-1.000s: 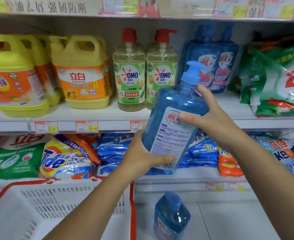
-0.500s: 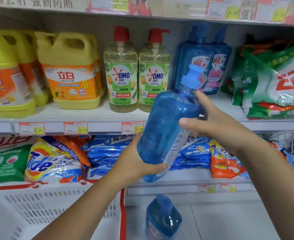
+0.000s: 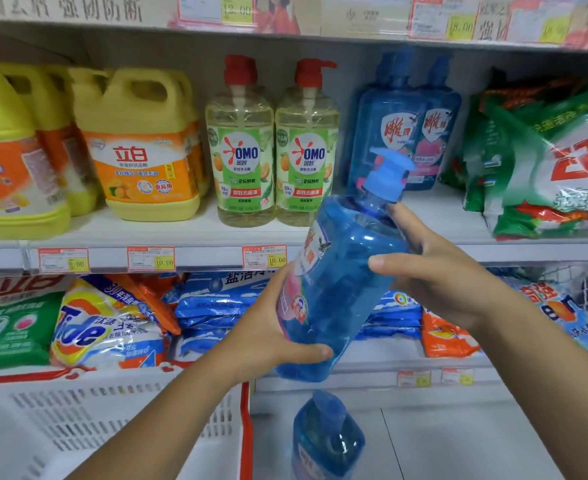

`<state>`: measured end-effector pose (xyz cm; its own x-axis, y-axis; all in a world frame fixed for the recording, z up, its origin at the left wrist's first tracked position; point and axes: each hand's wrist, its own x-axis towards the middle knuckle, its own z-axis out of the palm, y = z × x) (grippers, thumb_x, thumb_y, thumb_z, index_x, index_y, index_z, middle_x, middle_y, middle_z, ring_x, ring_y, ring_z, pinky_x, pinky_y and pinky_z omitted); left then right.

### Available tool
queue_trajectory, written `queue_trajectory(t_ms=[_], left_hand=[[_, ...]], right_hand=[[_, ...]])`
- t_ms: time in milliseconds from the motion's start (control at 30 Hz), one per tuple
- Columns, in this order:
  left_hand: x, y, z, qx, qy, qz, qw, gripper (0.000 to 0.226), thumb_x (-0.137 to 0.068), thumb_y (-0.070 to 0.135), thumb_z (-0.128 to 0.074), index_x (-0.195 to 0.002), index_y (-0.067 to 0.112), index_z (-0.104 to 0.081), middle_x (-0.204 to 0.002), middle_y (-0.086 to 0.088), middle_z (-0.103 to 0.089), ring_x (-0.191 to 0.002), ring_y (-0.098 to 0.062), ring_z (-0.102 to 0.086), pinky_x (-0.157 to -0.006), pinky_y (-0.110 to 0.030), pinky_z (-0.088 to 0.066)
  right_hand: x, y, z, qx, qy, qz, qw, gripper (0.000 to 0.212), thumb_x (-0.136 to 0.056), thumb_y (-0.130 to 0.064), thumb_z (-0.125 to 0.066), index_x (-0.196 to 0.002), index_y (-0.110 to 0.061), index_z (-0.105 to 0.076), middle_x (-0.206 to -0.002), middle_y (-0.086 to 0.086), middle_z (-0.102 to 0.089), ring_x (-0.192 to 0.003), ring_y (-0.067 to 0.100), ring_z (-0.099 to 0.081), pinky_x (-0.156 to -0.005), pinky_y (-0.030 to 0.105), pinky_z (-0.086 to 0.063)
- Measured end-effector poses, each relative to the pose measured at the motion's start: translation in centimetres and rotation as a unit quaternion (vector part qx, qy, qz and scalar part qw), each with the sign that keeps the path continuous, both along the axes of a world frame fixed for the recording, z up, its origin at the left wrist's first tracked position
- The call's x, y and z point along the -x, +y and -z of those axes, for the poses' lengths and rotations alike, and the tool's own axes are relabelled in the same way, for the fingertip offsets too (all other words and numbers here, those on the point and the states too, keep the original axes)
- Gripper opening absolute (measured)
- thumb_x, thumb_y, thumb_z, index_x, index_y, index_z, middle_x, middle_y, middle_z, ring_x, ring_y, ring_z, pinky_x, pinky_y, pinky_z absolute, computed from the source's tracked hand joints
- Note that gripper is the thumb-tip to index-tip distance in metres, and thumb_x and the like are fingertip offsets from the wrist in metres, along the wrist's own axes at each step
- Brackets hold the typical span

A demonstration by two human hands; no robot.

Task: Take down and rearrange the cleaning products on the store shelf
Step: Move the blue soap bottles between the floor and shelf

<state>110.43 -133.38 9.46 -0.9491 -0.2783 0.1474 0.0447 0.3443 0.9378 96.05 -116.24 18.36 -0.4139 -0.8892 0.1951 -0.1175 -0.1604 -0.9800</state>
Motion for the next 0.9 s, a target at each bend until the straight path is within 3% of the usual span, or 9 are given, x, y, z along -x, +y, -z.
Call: queue_trajectory(t_ms=[100, 167, 300, 433, 500, 600, 700, 800, 900], left_hand=[[0.9, 0.9, 1.6, 0.088, 0.041, -0.119, 0.988, 0.115, -0.048, 0.042, -0.095, -0.141, 0.053, -0.027, -0.135, 0.024, -0.046, -0.129, -0.006, -0.046, -0.102, -0.034, -0.048], [1.5, 1.2, 2.4, 0.134, 0.041, -0.168, 0.976, 0.127, -0.042, 0.056, -0.090, -0.147, 0.046, -0.020, -0.137, 0.018, -0.041, -0.131, -0.011, -0.041, -0.104, -0.041, -0.046], [1.9, 1.7, 3.2, 0.146, 0.022, -0.151, 0.978, 0.137, -0.038, 0.061, -0.090, -0.150, 0.041, -0.014, -0.143, 0.015, -0.037, -0.136, -0.014, -0.036, -0.107, -0.046, -0.042], [0.8, 1.0, 3.8, 0.153, -0.045, -0.057, 0.986, 0.124, -0.052, 0.058, -0.090, -0.144, 0.060, -0.007, -0.153, 0.026, -0.025, -0.144, -0.005, -0.024, -0.117, -0.038, -0.030], [-0.5, -0.3, 4.9, 0.233, -0.095, -0.037, 0.967, 0.114, -0.063, 0.067, -0.079, -0.149, 0.053, -0.005, -0.159, 0.024, -0.014, -0.146, 0.004, -0.007, -0.120, -0.029, -0.016], [-3.5, -2.4, 8.5, 0.327, -0.155, -0.001, 0.932, 0.110, -0.062, 0.096, -0.036, -0.154, 0.038, -0.018, -0.158, 0.023, -0.010, -0.143, 0.008, 0.006, -0.119, -0.021, -0.005], [-6.2, -3.4, 13.0, 0.414, -0.193, 0.040, 0.889, 0.112, -0.067, 0.096, -0.006, -0.154, 0.028, -0.025, -0.161, 0.013, -0.007, -0.148, -0.003, 0.008, -0.124, -0.032, -0.005], [-7.4, -3.1, 15.5, 0.447, -0.212, 0.046, 0.868, 0.109, -0.073, 0.090, 0.004, -0.154, 0.024, -0.025, -0.163, 0.009, 0.000, -0.149, -0.008, 0.014, -0.124, -0.037, -0.001], [-7.6, -2.9, 16.3, 0.444, -0.195, 0.027, 0.874, 0.102, -0.079, 0.084, 0.004, -0.152, 0.023, -0.031, -0.163, 0.009, -0.003, -0.150, -0.009, 0.011, -0.123, -0.038, 0.003]], right_hand=[[-0.4, 0.1, -0.8, -0.069, 0.052, 0.043, 0.995, 0.074, -0.060, -0.036, -0.086, -0.124, -0.045, -0.051, -0.117, -0.021, -0.069, -0.104, 0.012, -0.071, -0.078, 0.033, -0.061], [-0.7, -0.1, -0.8, -0.067, 0.063, 0.110, 0.990, 0.070, -0.056, -0.039, -0.092, -0.116, -0.044, -0.056, -0.107, -0.022, -0.072, -0.095, 0.010, -0.073, -0.071, 0.033, -0.060], [-1.2, 0.0, 0.1, -0.045, 0.056, 0.189, 0.979, 0.067, -0.052, -0.033, -0.093, -0.112, -0.037, -0.064, -0.105, -0.014, -0.074, -0.093, 0.012, -0.073, -0.073, 0.035, -0.057], [-1.3, 1.9, 0.9, -0.073, 0.090, 0.241, 0.964, 0.072, -0.055, -0.031, -0.093, -0.119, -0.041, -0.062, -0.112, -0.016, -0.071, -0.099, 0.003, -0.069, -0.087, 0.028, -0.054], [-1.4, 3.3, 1.1, -0.099, 0.128, 0.236, 0.958, 0.073, -0.059, -0.026, -0.091, -0.122, -0.043, -0.059, -0.113, -0.021, -0.069, -0.098, -0.005, -0.067, -0.084, 0.017, -0.053], [-1.4, 5.2, 2.3, -0.176, 0.176, 0.232, 0.940, 0.071, -0.062, -0.025, -0.085, -0.123, -0.049, -0.057, -0.110, -0.027, -0.068, -0.094, -0.010, -0.065, -0.078, 0.013, -0.052], [-0.5, 6.4, 6.0, -0.233, 0.157, 0.231, 0.931, 0.056, -0.060, -0.022, -0.087, -0.107, -0.042, -0.063, -0.094, -0.026, -0.072, -0.084, -0.009, -0.067, -0.068, 0.010, -0.048], [0.4, 7.2, 11.4, -0.290, 0.134, 0.225, 0.921, 0.052, -0.062, -0.015, -0.090, -0.099, -0.038, -0.062, -0.090, -0.021, -0.073, -0.078, -0.010, -0.067, -0.065, 0.010, -0.050], [0.9, 7.8, 16.4, -0.344, 0.126, 0.204, 0.908, 0.064, -0.064, -0.015, -0.091, -0.114, -0.037, -0.057, -0.102, -0.018, -0.068, -0.091, -0.001, -0.066, -0.078, 0.022, -0.051]])
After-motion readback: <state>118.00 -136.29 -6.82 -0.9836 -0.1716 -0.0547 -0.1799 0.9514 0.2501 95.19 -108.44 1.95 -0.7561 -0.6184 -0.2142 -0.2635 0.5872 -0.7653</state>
